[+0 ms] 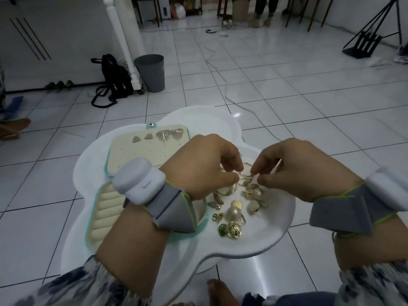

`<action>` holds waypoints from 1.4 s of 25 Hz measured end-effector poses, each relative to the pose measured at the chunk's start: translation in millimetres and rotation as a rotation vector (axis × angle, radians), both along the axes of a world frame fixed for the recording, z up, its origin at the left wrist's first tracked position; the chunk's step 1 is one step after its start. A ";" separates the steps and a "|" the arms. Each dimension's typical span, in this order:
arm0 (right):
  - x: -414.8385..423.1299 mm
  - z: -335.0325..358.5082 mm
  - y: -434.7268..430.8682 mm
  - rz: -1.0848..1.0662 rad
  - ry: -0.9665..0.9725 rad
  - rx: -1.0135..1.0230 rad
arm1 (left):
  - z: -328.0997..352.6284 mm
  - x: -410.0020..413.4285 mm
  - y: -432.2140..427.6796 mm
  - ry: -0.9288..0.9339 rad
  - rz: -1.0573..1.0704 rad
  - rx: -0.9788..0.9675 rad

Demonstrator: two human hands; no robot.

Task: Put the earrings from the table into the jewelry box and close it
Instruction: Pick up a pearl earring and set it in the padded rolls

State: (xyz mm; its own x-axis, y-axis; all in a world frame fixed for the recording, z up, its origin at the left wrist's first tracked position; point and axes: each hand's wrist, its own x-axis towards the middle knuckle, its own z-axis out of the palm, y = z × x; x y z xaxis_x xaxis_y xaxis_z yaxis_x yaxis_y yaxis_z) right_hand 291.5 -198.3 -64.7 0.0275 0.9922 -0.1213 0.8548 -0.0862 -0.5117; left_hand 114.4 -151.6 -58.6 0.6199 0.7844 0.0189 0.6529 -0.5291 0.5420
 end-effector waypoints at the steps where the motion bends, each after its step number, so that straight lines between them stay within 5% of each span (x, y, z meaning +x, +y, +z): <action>1: 2.9 -0.4 -1.4 -0.005 0.000 0.004 | -1.7 6.8 -2.4 0.012 -0.003 -0.011; 17: 22.9 -3.3 -11.2 -0.025 0.032 0.001 | -11.6 45.8 -16.3 0.152 -0.149 -0.058; 27: -3.2 15.2 -18.2 0.149 0.263 0.013 | -1.2 5.8 17.1 -0.171 0.166 -0.121; 35: -36.7 3.6 -13.0 0.359 0.020 -0.075 | -11.0 -7.4 25.4 -0.296 0.305 -0.088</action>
